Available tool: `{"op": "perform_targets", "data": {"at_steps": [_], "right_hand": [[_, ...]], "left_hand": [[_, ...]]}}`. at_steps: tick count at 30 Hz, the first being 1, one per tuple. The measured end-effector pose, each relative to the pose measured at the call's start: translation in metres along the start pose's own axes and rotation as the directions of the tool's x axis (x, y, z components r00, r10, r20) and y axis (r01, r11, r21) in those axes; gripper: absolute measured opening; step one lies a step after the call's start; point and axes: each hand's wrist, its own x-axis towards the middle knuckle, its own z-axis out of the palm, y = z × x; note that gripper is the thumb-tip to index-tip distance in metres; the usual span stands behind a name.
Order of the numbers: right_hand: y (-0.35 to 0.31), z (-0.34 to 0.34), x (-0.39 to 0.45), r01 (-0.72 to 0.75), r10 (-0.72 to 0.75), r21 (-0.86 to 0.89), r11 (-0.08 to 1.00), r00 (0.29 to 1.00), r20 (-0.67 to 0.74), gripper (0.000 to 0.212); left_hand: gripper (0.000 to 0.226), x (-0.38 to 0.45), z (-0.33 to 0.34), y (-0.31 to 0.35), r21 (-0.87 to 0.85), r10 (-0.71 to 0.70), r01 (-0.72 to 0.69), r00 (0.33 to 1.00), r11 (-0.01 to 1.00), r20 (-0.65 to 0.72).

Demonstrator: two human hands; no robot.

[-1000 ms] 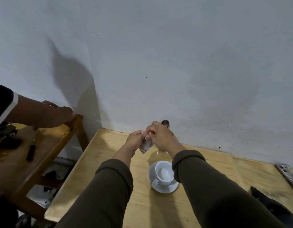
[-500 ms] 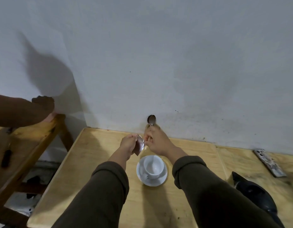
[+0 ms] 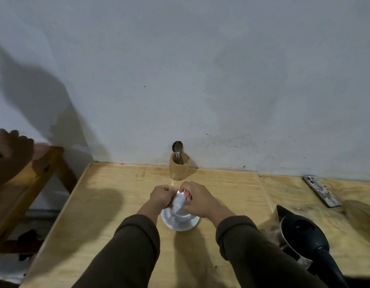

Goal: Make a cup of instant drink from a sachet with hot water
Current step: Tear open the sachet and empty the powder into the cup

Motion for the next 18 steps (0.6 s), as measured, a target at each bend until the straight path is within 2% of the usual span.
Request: {"op": "perform_targets", "data": {"at_steps": [3, 7, 11, 12, 15, 18], "right_hand": [[0.009, 0.011, -0.005, -0.059, 0.06, 0.04, 0.997, 0.998, -0.006, 0.035], [0.017, 0.021, -0.004, -0.112, 0.116, 0.079, 0.991, 0.991, -0.058, 0.025], [0.025, 0.026, -0.004, -0.171, 0.2, 0.204, 0.964, 0.971, -0.128, 0.018], [0.027, 0.027, -0.004, -0.19, 0.224, 0.225, 0.956, 0.965, -0.139, 0.018], [0.032, 0.027, -0.004, -0.247, 0.309, 0.326, 0.912, 0.939, -0.152, 0.016], [0.035, 0.026, -0.003, -0.26, 0.342, 0.394, 0.882, 0.927, -0.152, 0.013]], "left_hand": [[0.016, 0.002, 0.004, 0.0, 0.067, -0.05, 0.051, 0.999, 0.996, -0.017], [0.024, -0.004, 0.01, 0.01, 0.09, -0.159, 0.161, 0.987, 0.983, -0.031], [0.018, -0.002, 0.013, 0.011, -0.062, -0.214, 0.214, 0.977, 0.975, 0.006], [0.021, -0.001, 0.013, 0.011, -0.109, -0.206, 0.206, 0.978, 0.972, 0.014], [0.05, 0.009, 0.009, 0.005, -0.128, -0.15, 0.148, 0.989, 0.981, -0.002], [0.053, 0.019, 0.008, -0.003, -0.131, -0.097, 0.096, 0.995, 0.987, -0.002]]}}
